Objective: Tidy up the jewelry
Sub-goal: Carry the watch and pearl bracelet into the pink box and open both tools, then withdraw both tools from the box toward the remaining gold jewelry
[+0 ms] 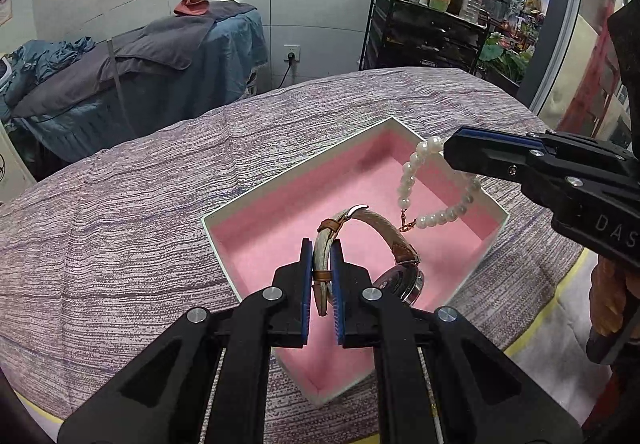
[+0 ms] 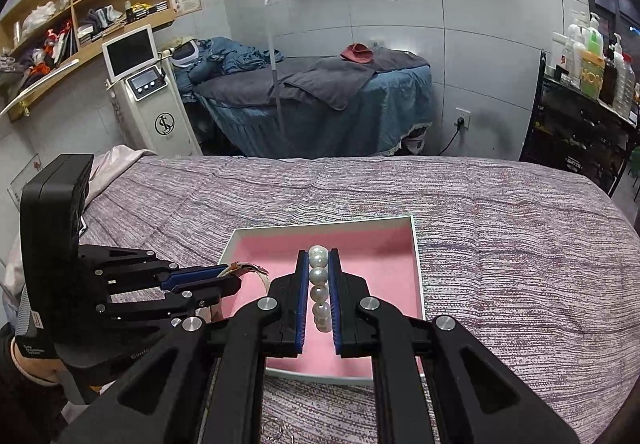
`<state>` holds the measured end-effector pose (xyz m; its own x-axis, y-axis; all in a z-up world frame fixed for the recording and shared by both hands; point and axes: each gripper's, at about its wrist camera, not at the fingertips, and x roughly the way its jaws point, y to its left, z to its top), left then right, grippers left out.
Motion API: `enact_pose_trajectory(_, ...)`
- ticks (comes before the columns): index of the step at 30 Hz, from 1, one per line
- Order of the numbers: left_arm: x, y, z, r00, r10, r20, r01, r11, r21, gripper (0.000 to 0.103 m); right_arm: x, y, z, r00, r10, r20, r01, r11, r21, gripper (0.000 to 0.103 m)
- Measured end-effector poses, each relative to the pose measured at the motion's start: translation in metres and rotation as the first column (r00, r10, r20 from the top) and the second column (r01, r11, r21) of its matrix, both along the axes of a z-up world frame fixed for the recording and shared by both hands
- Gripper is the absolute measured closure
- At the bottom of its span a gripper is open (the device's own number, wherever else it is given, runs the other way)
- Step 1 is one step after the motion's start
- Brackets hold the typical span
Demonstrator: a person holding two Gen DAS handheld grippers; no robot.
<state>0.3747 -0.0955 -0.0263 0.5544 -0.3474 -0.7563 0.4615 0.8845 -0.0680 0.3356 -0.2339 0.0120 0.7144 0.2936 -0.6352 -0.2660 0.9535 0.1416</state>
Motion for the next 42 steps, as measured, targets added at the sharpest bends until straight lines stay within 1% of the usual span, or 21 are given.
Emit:
enact_pose_trajectory(4, 0.016, -0.008, -0.013, 0.999, 0.023, -0.023, -0.022, 0.999, 0.026, 0.094, 0.019, 0.001, -0.011, 1.000, -0.021, -0.020, 0.021, 1.000, 0.004, 0.094)
enact_pose_trajectory(8, 0.032, -0.011, -0.024, 0.997, 0.053, -0.056, -0.051, 0.998, 0.024, 0.094, 0.035, 0.001, -0.024, 0.998, -0.039, -0.049, 0.040, 0.999, 0.018, 0.094)
enact_pose_trajectory(11, 0.039, -0.014, -0.031, 0.996, 0.066, -0.063, -0.063, 0.997, 0.046, 0.094, 0.042, 0.002, -0.036, 0.995, -0.067, -0.073, 0.067, 0.998, -0.014, 0.094)
enact_pose_trajectory(14, 0.041, -0.014, -0.035, 0.995, 0.076, -0.067, -0.073, 0.996, 0.045, 0.094, 0.043, 0.005, -0.045, 0.993, -0.091, -0.070, 0.086, 0.994, -0.067, 0.094)
enact_pose_trajectory(18, 0.036, -0.017, -0.031, 0.998, 0.044, -0.036, -0.041, 0.996, 0.074, 0.089, 0.040, 0.004, -0.053, 0.994, -0.097, -0.046, 0.090, 0.987, -0.133, 0.093)
enact_pose_trajectory(19, 0.035, -0.018, -0.029, 0.999, 0.045, -0.028, -0.042, 0.996, 0.084, 0.079, 0.039, 0.003, -0.053, 0.995, -0.097, -0.039, 0.090, 0.986, -0.141, 0.089)
enact_pose_trajectory(20, 0.034, -0.017, -0.027, 0.999, 0.051, -0.013, -0.050, 0.994, 0.094, 0.060, 0.037, 0.002, -0.053, 0.995, -0.100, -0.032, 0.094, 0.985, -0.145, 0.085)
enact_pose_trajectory(21, 0.033, -0.016, -0.023, 0.998, 0.059, 0.006, -0.059, 0.993, 0.098, 0.048, 0.035, 0.000, -0.052, 0.994, -0.107, -0.019, 0.103, 0.984, -0.145, 0.072)
enact_pose_trajectory(22, 0.031, -0.014, -0.018, 0.996, 0.075, 0.040, -0.079, 0.992, 0.103, 0.037, 0.032, -0.001, -0.049, 0.993, -0.114, -0.002, 0.113, 0.983, -0.145, 0.056)
enact_pose_trajectory(23, 0.028, -0.012, -0.014, 0.995, 0.081, 0.063, -0.087, 0.991, 0.102, 0.033, 0.028, -0.003, -0.046, 0.991, -0.129, 0.024, 0.131, 0.979, -0.153, 0.054)
enact_pose_trajectory(25, 0.026, -0.010, -0.008, 0.995, 0.072, 0.075, -0.079, 0.992, 0.097, 0.029, 0.025, -0.006, -0.040, 0.991, -0.128, 0.049, 0.134, 0.979, -0.155, 0.048)
enact_pose_trajectory(26, 0.025, -0.009, -0.004, 0.995, 0.068, 0.078, -0.075, 0.992, 0.099, 0.025, 0.023, -0.007, -0.036, 0.990, -0.129, 0.058, 0.137, 0.978, -0.156, 0.046)
enact_pose_trajectory(27, 0.022, -0.007, -0.001, 0.994, 0.068, 0.089, -0.077, 0.991, 0.106, 0.022, 0.021, -0.008, -0.033, 0.988, -0.137, 0.071, 0.147, 0.976, -0.164, 0.040)
enact_pose_trajectory(28, 0.018, -0.006, 0.003, 0.991, 0.071, 0.112, -0.085, 0.989, 0.118, 0.017, 0.017, -0.010, -0.029, 0.985, -0.150, 0.090, 0.164, 0.970, -0.180, 0.035)
enact_pose_trajectory(29, 0.015, -0.003, 0.008, 0.988, 0.076, 0.135, -0.094, 0.987, 0.127, 0.013, 0.013, -0.011, -0.025, 0.981, -0.160, 0.107, 0.178, 0.964, -0.195, 0.034)
enact_pose_trajectory(31, 0.004, 0.005, 0.013, 0.980, 0.101, 0.171, -0.124, 0.984, 0.129, 0.009, 0.006, -0.014, -0.020, 0.979, -0.167, 0.118, 0.189, 0.959, -0.211, 0.026)
enact_pose_trajectory(33, -0.011, 0.015, 0.017, 0.975, 0.125, 0.185, -0.144, 0.985, 0.093, 0.008, -0.003, -0.017, -0.018, 0.978, -0.172, 0.118, 0.196, 0.954, -0.229, 0.023)
enact_pose_trajectory(35, -0.032, 0.025, 0.019, 0.971, 0.132, 0.201, -0.141, 0.989, 0.033, 0.006, -0.015, -0.019, -0.018, 0.980, -0.162, 0.116, 0.186, 0.954, -0.235, 0.019)
enact_pose_trajectory(37, -0.055, 0.033, 0.020, 0.964, 0.130, 0.230, -0.132, 0.991, -0.005, 0.006, -0.027, -0.021, -0.021, 0.983, -0.149, 0.109, 0.171, 0.955, -0.243, 0.015)
enact_pose_trajectory(39, -0.078, 0.037, 0.019, 0.959, 0.115, 0.258, -0.114, 0.993, -0.019, 0.006, -0.041, -0.020, -0.025, 0.986, -0.135, 0.097, 0.156, 0.956, -0.248, 0.014)
enact_pose_trajectory(42, -0.108, 0.041, 0.014, 0.957, 0.089, 0.277, -0.089, 0.996, -0.016, 0.006, -0.064, -0.018, -0.033, 0.992, -0.107, 0.068, 0.121, 0.962, -0.246, 0.014)
